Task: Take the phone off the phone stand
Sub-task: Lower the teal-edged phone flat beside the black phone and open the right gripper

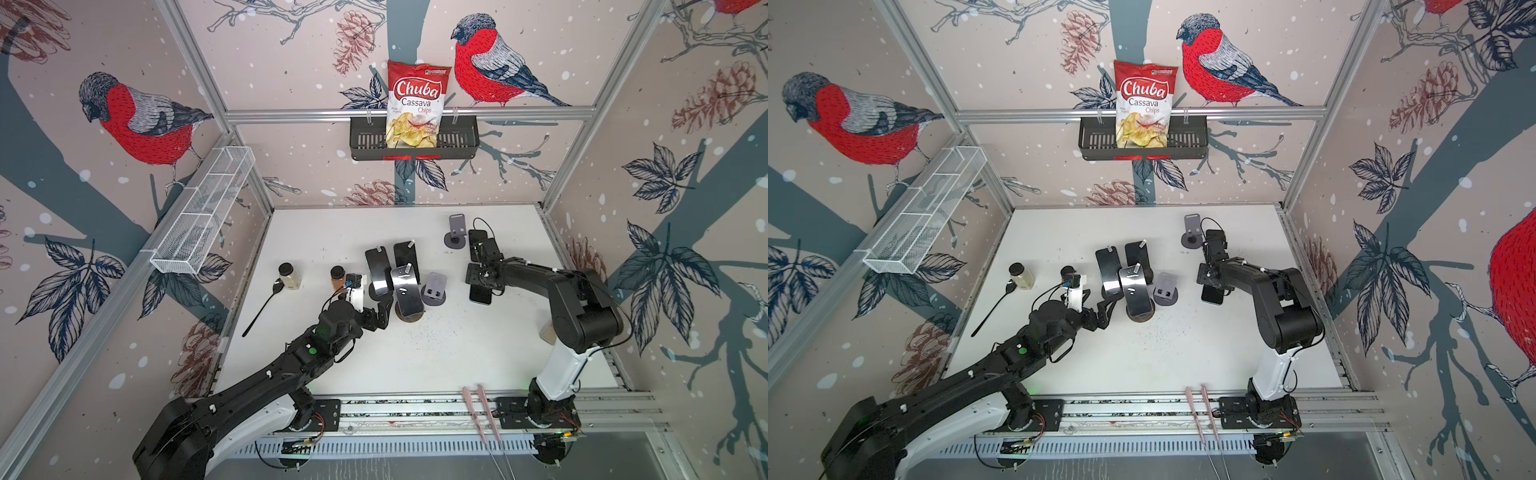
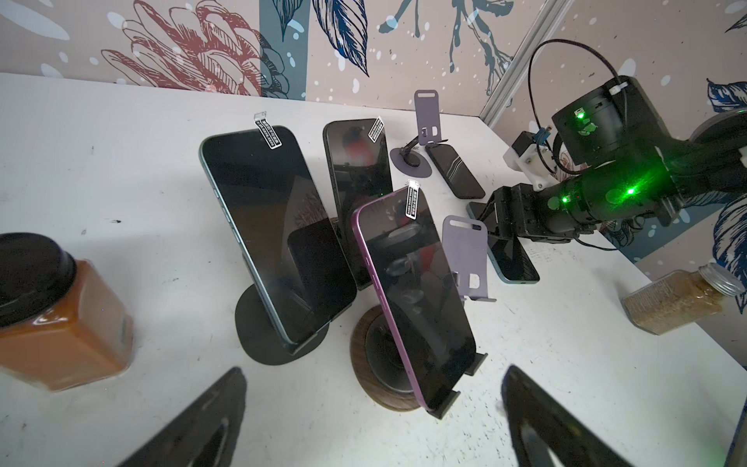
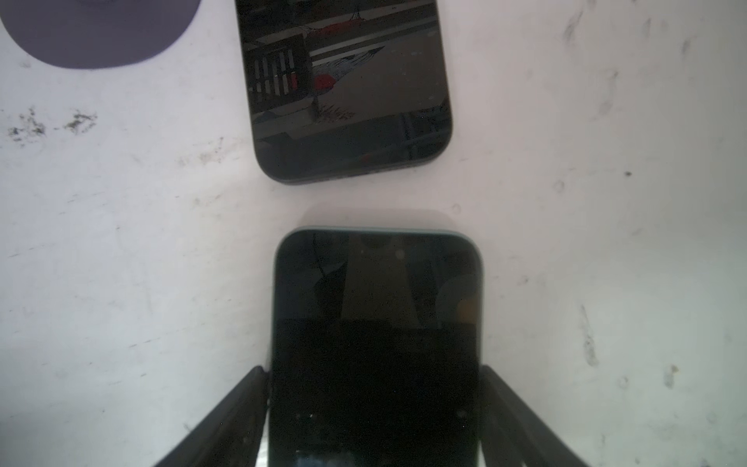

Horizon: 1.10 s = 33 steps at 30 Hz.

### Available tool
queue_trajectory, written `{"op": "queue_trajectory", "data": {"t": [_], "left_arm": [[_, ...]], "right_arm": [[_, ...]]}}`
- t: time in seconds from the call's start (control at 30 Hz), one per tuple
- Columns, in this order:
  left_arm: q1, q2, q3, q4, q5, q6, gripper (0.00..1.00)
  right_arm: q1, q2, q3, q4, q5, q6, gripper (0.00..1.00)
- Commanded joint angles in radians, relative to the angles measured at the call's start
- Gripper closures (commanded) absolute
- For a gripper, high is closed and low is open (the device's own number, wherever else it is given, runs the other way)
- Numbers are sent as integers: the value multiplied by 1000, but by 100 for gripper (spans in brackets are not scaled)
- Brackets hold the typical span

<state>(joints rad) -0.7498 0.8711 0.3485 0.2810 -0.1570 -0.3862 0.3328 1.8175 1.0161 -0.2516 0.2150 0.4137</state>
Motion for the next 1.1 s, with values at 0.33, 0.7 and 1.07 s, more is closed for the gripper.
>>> {"op": "queue_trajectory", "data": {"t": [0.33,0.7,1.07], "left_arm": [[0,-8,0,17,2,3,3],[0,-48,-9,-7,-14,5,3],[0,-24,0,-4,-10,3,3]], "right_arm": [[16,46,53,-217,81,-136,20],[18,71,71,-248,156,-179,19],[64,-5,95,-207,65,-137,17]]}}
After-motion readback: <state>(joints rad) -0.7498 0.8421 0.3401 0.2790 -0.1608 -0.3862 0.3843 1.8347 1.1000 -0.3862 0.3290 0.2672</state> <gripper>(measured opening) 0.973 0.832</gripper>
